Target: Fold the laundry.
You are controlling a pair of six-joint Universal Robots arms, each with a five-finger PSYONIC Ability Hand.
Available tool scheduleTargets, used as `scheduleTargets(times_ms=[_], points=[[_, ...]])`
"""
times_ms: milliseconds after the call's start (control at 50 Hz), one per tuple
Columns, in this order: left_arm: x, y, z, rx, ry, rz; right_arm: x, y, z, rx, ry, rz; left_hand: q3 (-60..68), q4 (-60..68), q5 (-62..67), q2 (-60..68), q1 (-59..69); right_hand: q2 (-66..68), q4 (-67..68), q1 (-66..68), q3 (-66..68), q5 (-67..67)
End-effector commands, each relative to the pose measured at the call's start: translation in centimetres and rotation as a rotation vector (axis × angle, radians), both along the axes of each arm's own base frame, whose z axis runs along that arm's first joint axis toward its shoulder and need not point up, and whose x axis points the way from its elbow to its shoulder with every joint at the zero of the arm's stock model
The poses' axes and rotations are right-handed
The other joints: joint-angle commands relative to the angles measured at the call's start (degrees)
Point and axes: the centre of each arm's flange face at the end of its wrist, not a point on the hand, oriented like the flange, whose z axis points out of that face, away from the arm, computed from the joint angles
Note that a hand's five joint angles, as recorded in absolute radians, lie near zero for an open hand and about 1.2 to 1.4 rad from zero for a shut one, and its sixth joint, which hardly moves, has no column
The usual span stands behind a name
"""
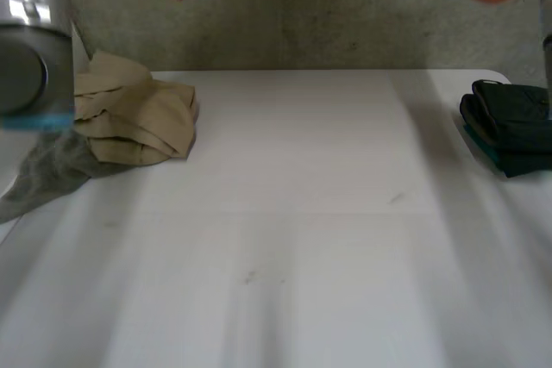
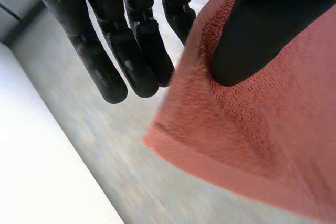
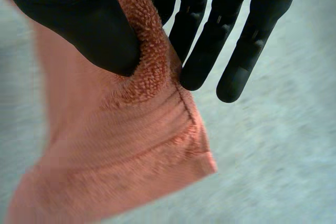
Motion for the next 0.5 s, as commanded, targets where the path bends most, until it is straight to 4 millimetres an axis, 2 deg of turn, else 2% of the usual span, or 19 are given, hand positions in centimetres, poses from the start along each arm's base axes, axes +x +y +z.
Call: scheduleTargets(times_ms=[20, 40, 80, 100, 120, 160, 180, 220, 280, 320, 340, 400, 420, 480, 500], points=[[0.5, 1.7, -9.0, 0.279, -0.083, -0.003, 0.8, 0.1, -8.9, 0.327, 0.113, 0.086, 11.5, 11.1, 14.2, 11.3, 13.8, 13.1, 11.4, 15.6, 11.6, 11.3], [0.6, 2.3, -10.8, 0.333, -0.101, -0.009, 0.8, 0.1, -10.0, 0.362, 0.123, 0.091, 11.5, 11.1, 14.2, 11.3, 13.8, 13.1, 11.4, 15.6, 11.6, 11.3], [0.5, 2.9, -12.6, 0.381, -0.124, -0.022, 0.9, 0.1, -11.7, 0.419, 0.133, 0.097, 11.5, 11.1, 14.2, 11.3, 13.8, 13.1, 11.4, 15.6, 11.6, 11.3], [0.4, 3.2, -13.4, 0.403, -0.136, -0.034, 0.8, 0.1, -13.5, 0.476, 0.140, 0.102, 11.5, 11.1, 14.2, 11.3, 13.8, 13.1, 11.4, 15.6, 11.6, 11.3], [0.3, 3.8, -15.4, 0.457, -0.163, -0.052, 0.9, 0.1, -14.2, 0.498, 0.144, 0.104, 11.5, 11.1, 14.2, 11.3, 13.8, 13.1, 11.4, 15.6, 11.6, 11.3], [0.2, 4.3, -17.3, 0.508, -0.189, -0.063, 0.8, 0.1, -16.3, 0.559, 0.152, 0.099, 11.5, 11.1, 14.2, 11.3, 13.8, 13.1, 11.4, 15.6, 11.6, 11.3], [0.0, 5.1, -19.0, 0.555, -0.220, -0.071, 0.8, 0.3, -18.2, 0.616, 0.164, 0.099, 11.5, 11.1, 14.2, 11.3, 13.8, 13.1, 11.4, 15.6, 11.6, 11.3], [-0.2, 6.0, -20.3, 0.593, -0.261, -0.074, 0.6, 0.7, -19.8, 0.672, 0.179, 0.095, 11.5, 11.1, 14.2, 11.3, 13.8, 13.1, 11.4, 15.6, 11.6, 11.3], [-0.5, 8.8, -22.9, 0.675, -0.374, -0.073, 0.3, 2.6, -22.3, 0.800, 0.240, 0.091, 11.5, 11.1, 14.2, 11.3, 13.8, 13.1, 11.4, 15.6, 11.6, 11.3], [-0.3, 10.1, -23.8, 0.718, -0.436, -0.064, 0.1, 3.9, -23.3, 0.873, 0.287, 0.089, 11.5, 11.1, 14.2, 11.3, 13.8, 13.1, 11.4, 15.6, 11.6, 11.3], [0.2, 11.6, -24.2, 0.757, -0.503, -0.045, -0.3, 5.3, -24.0, 0.937, 0.346, 0.084, 11.5, 11.1, 14.2, 11.3, 13.8, 13.1, 11.4, 15.6, 11.6, 11.3], [1.2, 13.9, -23.4, 0.792, -0.596, -0.016, -1.4, 7.0, -23.7, 1.001, 0.424, 0.060, 11.5, 11.1, 14.2, 11.3, 13.8, 13.1, 11.4, 15.6, 11.6, 11.3], [1.9, 15.6, -22.9, 0.831, -0.652, -0.003, -2.3, 8.4, -22.4, 1.030, 0.479, 0.036, 11.5, 11.1, 14.2, 11.3, 13.8, 13.1, 11.4, 15.6, 11.6, 11.3], [3.3, 18.1, -22.3, 0.931, -0.723, 0.021, -4.2, 10.7, -20.6, 1.091, 0.564, -0.009, 11.5, 11.1, 14.2, 11.3, 13.8, 13.1, 11.4, 15.6, 11.6, 11.3], [4.2, 19.9, -21.7, 1.015, -0.758, 0.037, -5.3, 12.1, -19.7, 1.131, 0.623, -0.033, 11.5, 11.1, 14.2, 11.3, 13.8, 13.1, 11.4, 15.6, 11.6, 11.3]])
